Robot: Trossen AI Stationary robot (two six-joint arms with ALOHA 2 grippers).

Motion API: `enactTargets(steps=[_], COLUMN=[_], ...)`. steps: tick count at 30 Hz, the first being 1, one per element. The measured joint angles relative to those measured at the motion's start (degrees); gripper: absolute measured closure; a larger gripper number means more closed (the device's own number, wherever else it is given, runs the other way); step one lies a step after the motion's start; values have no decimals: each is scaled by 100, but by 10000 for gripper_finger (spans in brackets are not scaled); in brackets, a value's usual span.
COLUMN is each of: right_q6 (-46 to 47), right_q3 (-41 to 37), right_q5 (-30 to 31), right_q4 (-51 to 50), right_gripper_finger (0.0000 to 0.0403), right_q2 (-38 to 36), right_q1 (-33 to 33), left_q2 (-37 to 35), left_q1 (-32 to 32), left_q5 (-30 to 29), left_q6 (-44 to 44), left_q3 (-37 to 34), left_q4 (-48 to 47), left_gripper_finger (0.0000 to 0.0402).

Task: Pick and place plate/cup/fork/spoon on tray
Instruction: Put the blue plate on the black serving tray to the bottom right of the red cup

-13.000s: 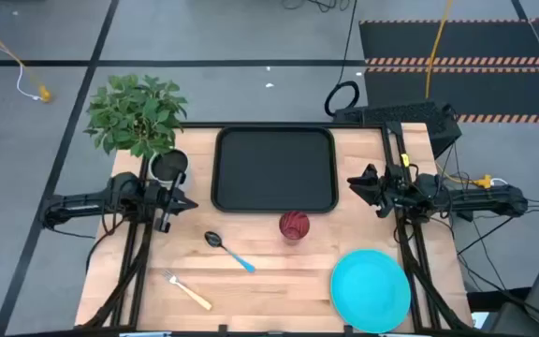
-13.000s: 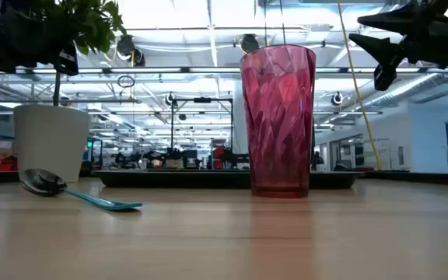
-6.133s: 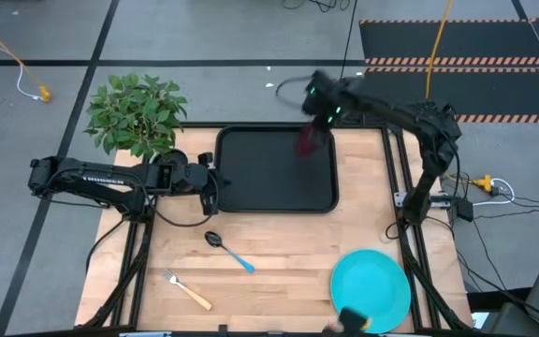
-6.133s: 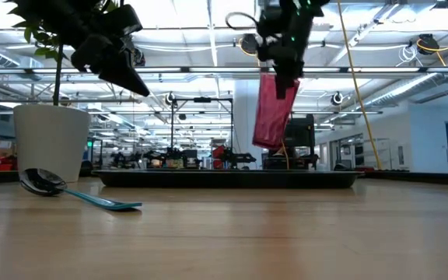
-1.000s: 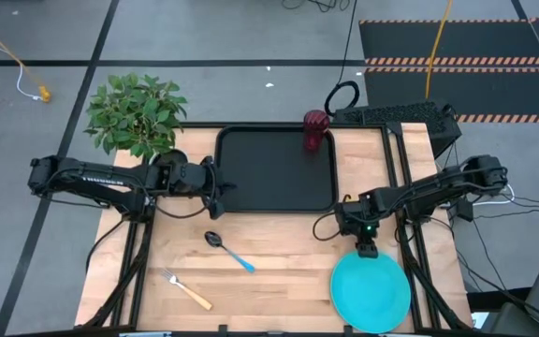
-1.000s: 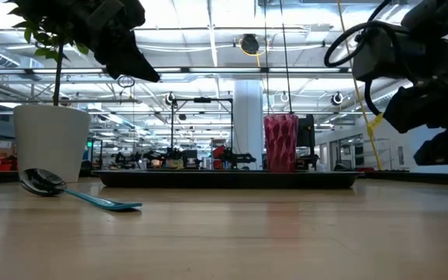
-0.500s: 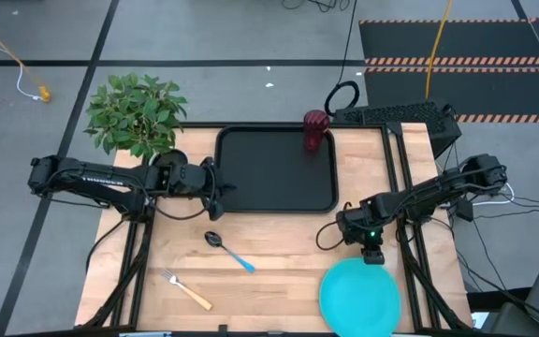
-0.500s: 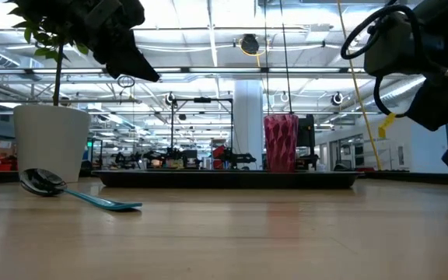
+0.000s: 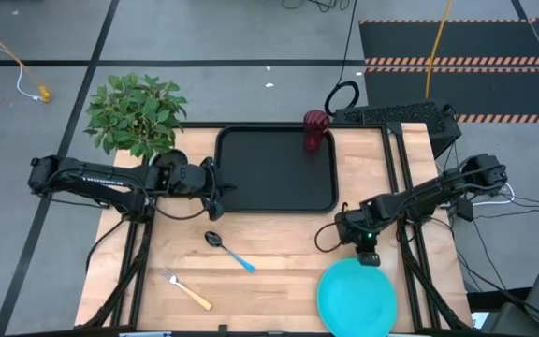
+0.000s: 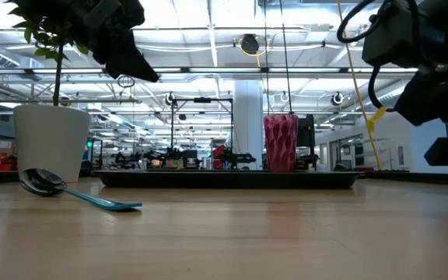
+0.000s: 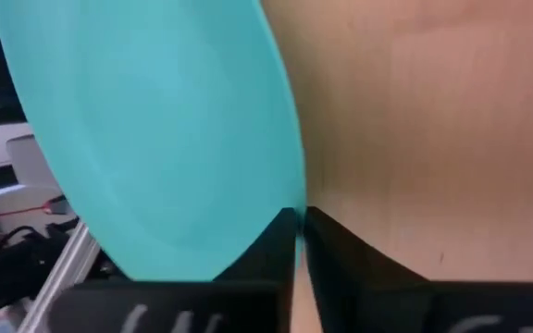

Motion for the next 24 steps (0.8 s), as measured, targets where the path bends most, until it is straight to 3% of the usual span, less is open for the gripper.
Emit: enactTargets(steps=[9, 18, 20, 24], right_q6=[-89, -102, -61, 619], right_q3=[0, 0, 0, 4], right_q5=[106, 74, 385, 1748], right_q4=[30, 426, 679, 1074], right_gripper_finger=[402, 403, 403, 403], right_q2=[-119, -857, -1048, -1303], right_q1=[-6, -470, -619, -897], left_q2=[0, 0, 0, 0], left_q1=[0, 0, 0, 0], left_q5=[0, 0, 0, 0], left_q6=[23, 102, 105, 113], left_q3=[0, 0, 0, 0], left_q4=[-5, -5, -2, -5], left_gripper_finger=[392, 392, 392, 392])
